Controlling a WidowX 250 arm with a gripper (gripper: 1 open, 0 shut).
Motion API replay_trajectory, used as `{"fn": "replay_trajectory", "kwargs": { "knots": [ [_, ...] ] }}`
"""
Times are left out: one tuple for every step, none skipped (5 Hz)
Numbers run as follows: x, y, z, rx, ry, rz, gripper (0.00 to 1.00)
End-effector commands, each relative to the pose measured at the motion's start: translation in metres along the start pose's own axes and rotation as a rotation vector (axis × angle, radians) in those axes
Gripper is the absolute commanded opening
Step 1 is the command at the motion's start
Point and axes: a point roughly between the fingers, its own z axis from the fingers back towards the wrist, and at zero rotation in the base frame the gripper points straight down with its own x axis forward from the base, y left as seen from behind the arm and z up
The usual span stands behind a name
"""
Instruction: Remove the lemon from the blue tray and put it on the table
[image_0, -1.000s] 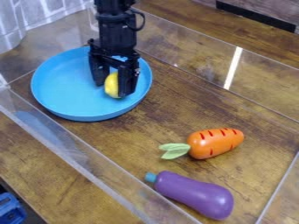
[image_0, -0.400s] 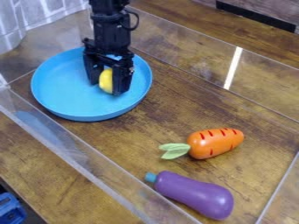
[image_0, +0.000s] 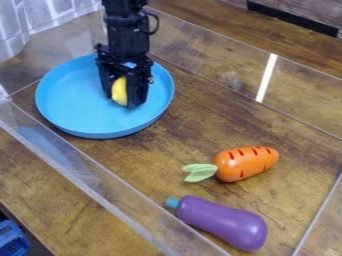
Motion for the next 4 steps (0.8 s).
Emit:
{"fn": "replay_trajectory", "kwargs": {
  "knots": [
    [0.013,-0.004,0.03,0.031,-0.085,-0.023,0.0],
    [0.015,-0.009,0.036,0.036,-0.094,-0.034,0.0],
    [0.017,-0.014,0.041,0.038,-0.1,-0.043,0.0],
    [0.018,-0.019,0.045,0.038,-0.105,-0.051,0.0]
  ]
}}
